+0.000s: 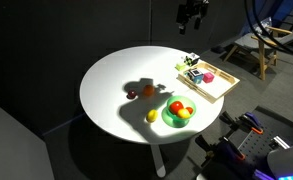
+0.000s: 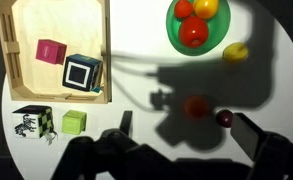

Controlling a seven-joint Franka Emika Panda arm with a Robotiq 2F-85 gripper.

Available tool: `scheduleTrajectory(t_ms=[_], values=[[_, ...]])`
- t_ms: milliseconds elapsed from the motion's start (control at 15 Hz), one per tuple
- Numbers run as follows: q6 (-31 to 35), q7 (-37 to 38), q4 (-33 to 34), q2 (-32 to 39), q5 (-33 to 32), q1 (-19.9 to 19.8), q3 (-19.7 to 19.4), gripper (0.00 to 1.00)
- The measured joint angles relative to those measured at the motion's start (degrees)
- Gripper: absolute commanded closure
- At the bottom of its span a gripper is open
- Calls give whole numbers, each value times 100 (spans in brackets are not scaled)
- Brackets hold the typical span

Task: Put the orange inside the bowl

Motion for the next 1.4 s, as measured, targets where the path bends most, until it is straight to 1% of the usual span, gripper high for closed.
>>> scheduleTrajectory(t_ms=[267, 667, 867, 1400], values=[[317, -1, 342, 644, -163, 95, 45, 0], [400, -1, 854, 1361, -367, 268, 54, 0], [382, -4, 1007, 1512, -390, 298, 54, 0], [375, -7, 1039, 1526, -390, 299, 53, 0]])
